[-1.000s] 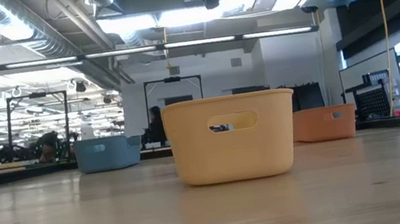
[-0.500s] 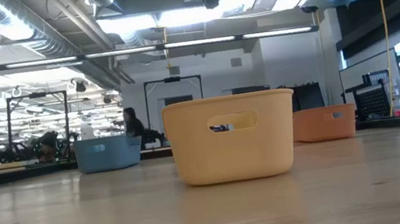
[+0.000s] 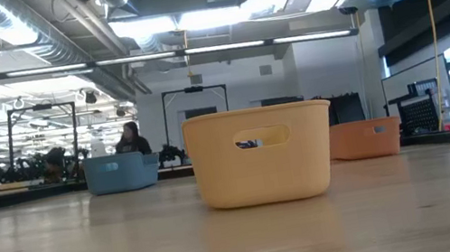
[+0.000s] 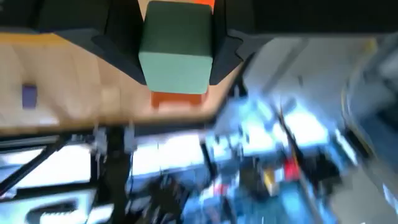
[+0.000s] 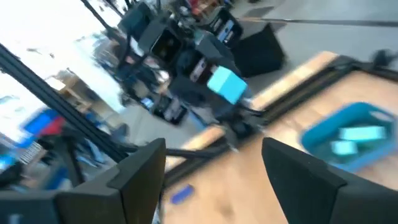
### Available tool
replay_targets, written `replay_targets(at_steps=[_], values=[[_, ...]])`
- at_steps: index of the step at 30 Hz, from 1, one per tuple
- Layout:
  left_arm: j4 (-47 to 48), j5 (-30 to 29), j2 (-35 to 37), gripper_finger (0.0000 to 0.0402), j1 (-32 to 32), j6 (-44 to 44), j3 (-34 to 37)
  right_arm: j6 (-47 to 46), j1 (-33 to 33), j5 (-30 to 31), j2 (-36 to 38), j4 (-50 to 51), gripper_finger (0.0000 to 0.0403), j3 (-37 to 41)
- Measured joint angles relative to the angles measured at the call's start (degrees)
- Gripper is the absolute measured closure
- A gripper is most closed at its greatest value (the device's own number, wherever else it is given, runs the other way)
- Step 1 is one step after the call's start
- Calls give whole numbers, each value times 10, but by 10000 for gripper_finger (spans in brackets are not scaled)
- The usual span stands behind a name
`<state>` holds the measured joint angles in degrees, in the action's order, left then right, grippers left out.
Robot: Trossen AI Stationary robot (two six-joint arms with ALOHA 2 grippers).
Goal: Sort & place blocks by color
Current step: Put the light blue block into the blue bin
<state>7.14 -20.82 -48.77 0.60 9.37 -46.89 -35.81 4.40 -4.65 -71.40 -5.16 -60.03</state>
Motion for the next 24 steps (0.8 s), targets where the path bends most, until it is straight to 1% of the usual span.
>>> replay_targets(at_steps=[5, 7, 10, 12, 15, 17, 18, 20, 24], values=[[144, 4, 55, 280, -62, -130, 3, 33, 0, 45, 50, 107, 133, 0], [169, 4, 64, 280, -88, -174, 9, 40, 0, 61, 65, 142, 133, 0], [231, 12, 61, 280, -137, -247, 15, 55, 0, 86, 82, 183, 133, 0], [254, 54, 42, 280, -178, -286, 9, 68, 0, 101, 92, 198, 132, 0], [277, 157, 7, 280, -242, -339, -6, 96, 0, 123, 100, 208, 132, 0], [283, 222, -16, 280, -278, -349, -23, 110, 0, 126, 103, 210, 132, 0], [284, 243, -28, 280, -292, -350, -31, 115, 0, 126, 104, 208, 132, 0], [320, 255, -50, 280, -315, -348, -43, 122, 0, 126, 104, 210, 132, 0], [368, 246, -104, 280, -338, -327, -58, 125, 0, 126, 103, 221, 132, 0]])
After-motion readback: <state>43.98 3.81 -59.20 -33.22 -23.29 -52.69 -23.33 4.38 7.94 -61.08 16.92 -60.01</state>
